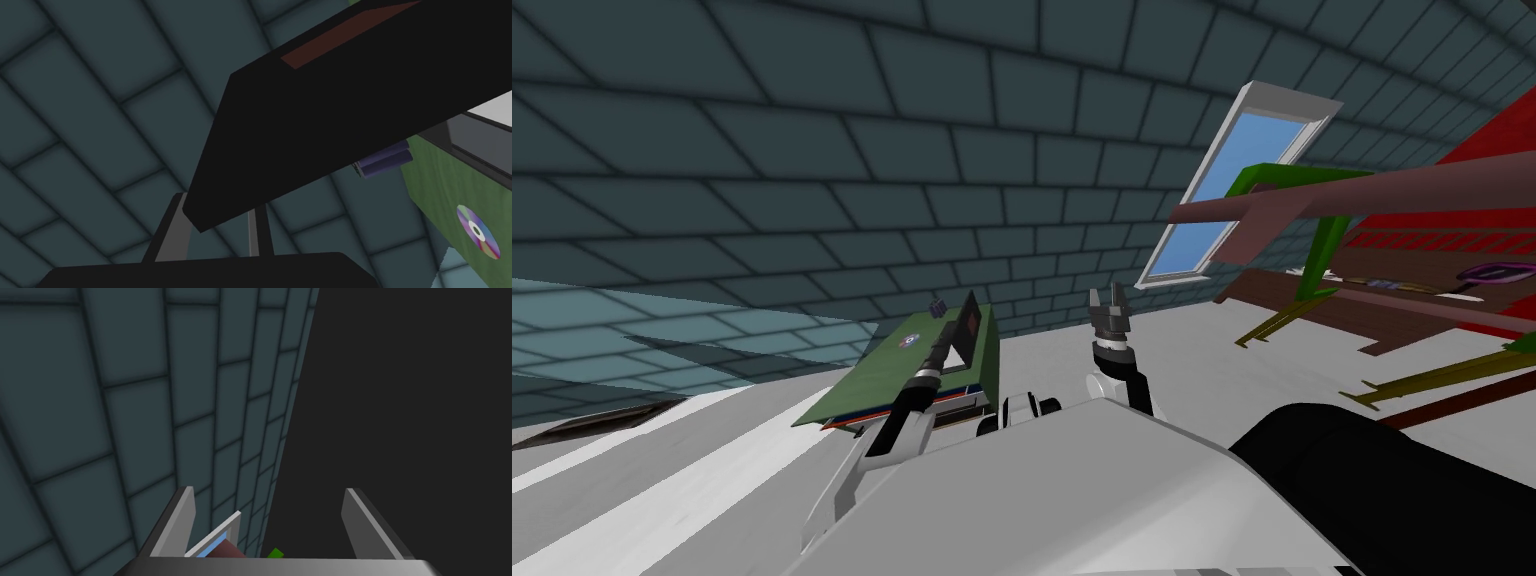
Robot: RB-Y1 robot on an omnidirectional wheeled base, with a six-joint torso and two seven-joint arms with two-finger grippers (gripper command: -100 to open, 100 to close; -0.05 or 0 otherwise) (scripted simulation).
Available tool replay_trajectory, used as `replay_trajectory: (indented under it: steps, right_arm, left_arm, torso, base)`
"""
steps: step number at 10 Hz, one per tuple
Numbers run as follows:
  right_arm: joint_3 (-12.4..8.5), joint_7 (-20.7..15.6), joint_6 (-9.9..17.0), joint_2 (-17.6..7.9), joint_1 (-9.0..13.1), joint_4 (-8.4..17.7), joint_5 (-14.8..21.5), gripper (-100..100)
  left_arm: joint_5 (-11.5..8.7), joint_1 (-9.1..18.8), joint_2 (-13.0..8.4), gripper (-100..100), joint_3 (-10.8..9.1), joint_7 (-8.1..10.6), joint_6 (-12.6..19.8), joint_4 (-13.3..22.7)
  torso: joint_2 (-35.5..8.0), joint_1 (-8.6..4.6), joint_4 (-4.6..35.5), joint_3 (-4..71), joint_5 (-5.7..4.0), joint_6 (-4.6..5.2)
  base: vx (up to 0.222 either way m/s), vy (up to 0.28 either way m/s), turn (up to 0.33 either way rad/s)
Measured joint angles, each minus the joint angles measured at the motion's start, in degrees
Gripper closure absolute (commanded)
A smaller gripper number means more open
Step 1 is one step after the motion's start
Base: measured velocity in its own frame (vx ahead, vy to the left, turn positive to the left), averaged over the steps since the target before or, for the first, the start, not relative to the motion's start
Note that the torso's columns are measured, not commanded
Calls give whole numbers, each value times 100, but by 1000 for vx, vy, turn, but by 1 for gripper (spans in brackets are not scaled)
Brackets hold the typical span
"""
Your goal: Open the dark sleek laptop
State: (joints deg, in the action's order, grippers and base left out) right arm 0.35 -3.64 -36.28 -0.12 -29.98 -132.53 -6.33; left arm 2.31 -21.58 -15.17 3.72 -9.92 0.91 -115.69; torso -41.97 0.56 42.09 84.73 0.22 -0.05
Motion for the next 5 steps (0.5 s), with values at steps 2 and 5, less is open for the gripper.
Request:
replay_trajectory:
  steps: [2,5]
  right_arm:
    - [0,0,0,0,0,0,0,0]
    - [0,0,0,0,0,0,0,0]
  left_arm:
    - [-234,107,123,100,32,241,-16,98]
    - [-501,177,350,100,78,538,-9,255]
  torso:
    - [18,18,-19,7,10,-21]
    - [26,-6,-19,14,5,-1]
  base:
    - [39,164,-22]
    - [-1,141,10]
